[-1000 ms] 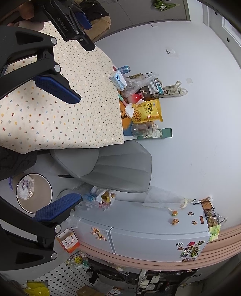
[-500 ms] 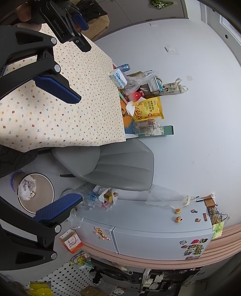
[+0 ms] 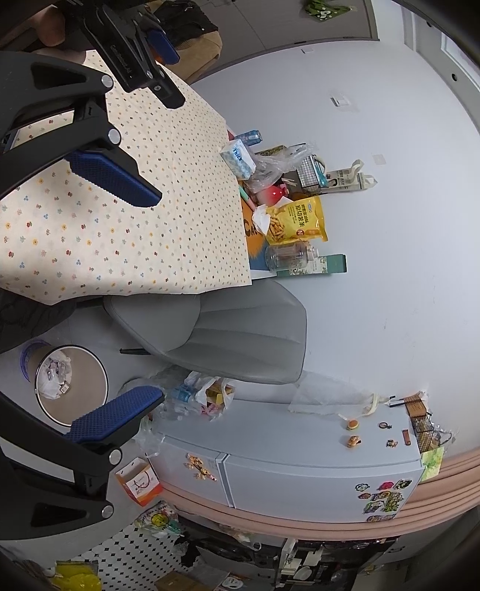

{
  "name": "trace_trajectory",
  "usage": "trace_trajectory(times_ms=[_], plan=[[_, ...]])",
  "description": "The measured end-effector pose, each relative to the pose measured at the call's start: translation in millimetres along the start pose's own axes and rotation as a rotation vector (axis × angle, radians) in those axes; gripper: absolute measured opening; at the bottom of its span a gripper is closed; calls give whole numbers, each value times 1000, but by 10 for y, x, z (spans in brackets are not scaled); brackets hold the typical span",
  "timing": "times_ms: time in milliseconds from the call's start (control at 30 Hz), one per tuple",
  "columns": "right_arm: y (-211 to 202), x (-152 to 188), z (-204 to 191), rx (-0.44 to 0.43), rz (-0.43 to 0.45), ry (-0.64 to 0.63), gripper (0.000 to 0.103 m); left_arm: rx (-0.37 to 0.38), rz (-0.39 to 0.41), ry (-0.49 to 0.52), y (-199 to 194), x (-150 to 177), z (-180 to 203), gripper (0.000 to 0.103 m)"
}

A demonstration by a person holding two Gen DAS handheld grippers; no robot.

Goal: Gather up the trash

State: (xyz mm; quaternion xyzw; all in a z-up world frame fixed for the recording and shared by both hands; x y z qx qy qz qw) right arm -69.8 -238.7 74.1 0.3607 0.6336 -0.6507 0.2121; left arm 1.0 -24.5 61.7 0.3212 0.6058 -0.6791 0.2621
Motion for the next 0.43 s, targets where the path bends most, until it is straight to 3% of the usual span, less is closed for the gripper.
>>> trace_trajectory(times_ms=[67, 433], plan=[[12, 10, -16, 2, -3, -6, 95, -28, 11, 0, 7, 17, 5, 97], [262, 69, -58, 7, -50, -5, 95, -21, -48, -39, 265, 113, -158, 97]])
Point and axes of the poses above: each gripper's, at about its wrist camera, not at the fingertips, and y roughly the way its jaws point, z to its right, x to its underside, the point moved 2 cm from there along y, roughly the way its jaws point, and after that the axes turned 14 degrees about -z, right-handed, at the moved point
